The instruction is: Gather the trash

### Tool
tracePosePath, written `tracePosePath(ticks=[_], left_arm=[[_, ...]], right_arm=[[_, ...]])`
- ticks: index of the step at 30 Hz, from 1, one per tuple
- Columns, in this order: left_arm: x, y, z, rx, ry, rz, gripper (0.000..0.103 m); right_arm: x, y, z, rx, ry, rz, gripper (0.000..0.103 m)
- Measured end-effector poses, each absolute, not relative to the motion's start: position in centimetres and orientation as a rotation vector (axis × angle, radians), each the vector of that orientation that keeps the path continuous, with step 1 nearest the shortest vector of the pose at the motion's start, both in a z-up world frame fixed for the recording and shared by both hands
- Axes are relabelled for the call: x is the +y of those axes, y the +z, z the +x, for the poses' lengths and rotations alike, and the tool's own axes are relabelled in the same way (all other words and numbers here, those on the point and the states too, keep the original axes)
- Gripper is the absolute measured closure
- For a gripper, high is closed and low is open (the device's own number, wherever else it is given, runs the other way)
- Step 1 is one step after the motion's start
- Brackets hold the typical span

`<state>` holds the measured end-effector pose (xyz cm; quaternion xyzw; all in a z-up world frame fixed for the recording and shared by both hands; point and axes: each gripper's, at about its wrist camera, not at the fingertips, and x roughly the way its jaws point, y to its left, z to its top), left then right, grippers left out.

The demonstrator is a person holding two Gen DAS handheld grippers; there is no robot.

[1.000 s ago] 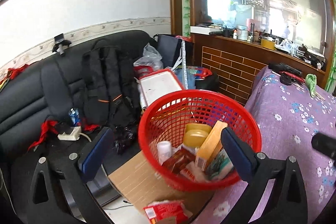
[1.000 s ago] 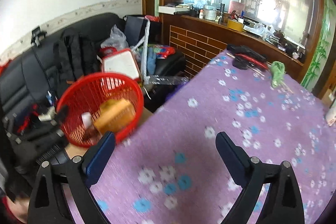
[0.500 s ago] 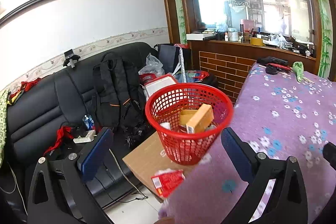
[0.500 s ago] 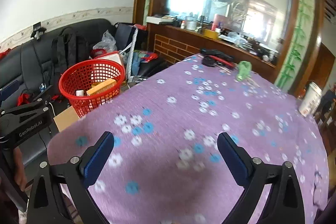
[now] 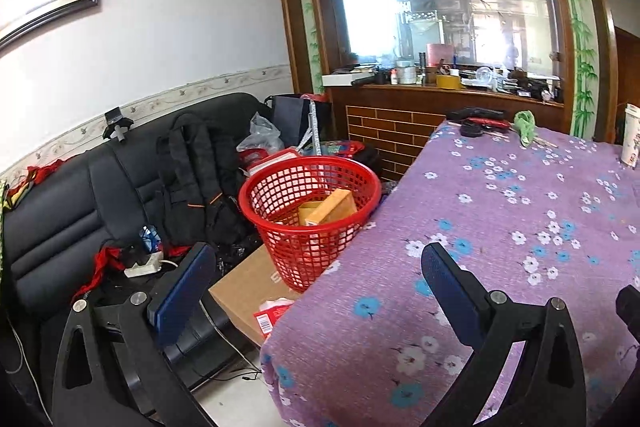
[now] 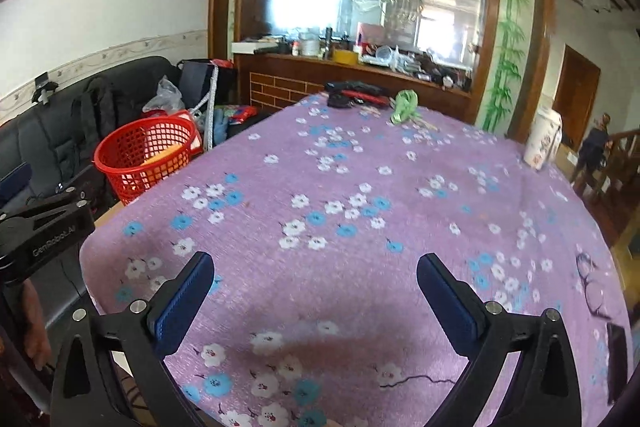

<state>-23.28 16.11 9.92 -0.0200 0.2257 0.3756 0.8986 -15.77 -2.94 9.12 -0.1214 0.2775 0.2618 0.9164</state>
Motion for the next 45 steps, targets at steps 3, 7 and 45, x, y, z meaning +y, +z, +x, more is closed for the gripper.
tracePosePath(ticks=[3,7,45], left_arm=[[16.0,9.5,-22.7,0.487,0.765,-0.035,0.001],[16.2,9.0,-22.4,0.507,0.755,-0.024,0.001],[16.2,7.8,-21.9,0.541,0.741,0.001,0.001]], right_arm=[[-2.8,8.9,-15.6,0.58,0.533,-0.248,0.001],[-2.0,8.6,-15.5,0.587,0.543,-0.264,0.0],[-0.5,7.5,-15.9,0.609,0.564,-0.32,0.0]])
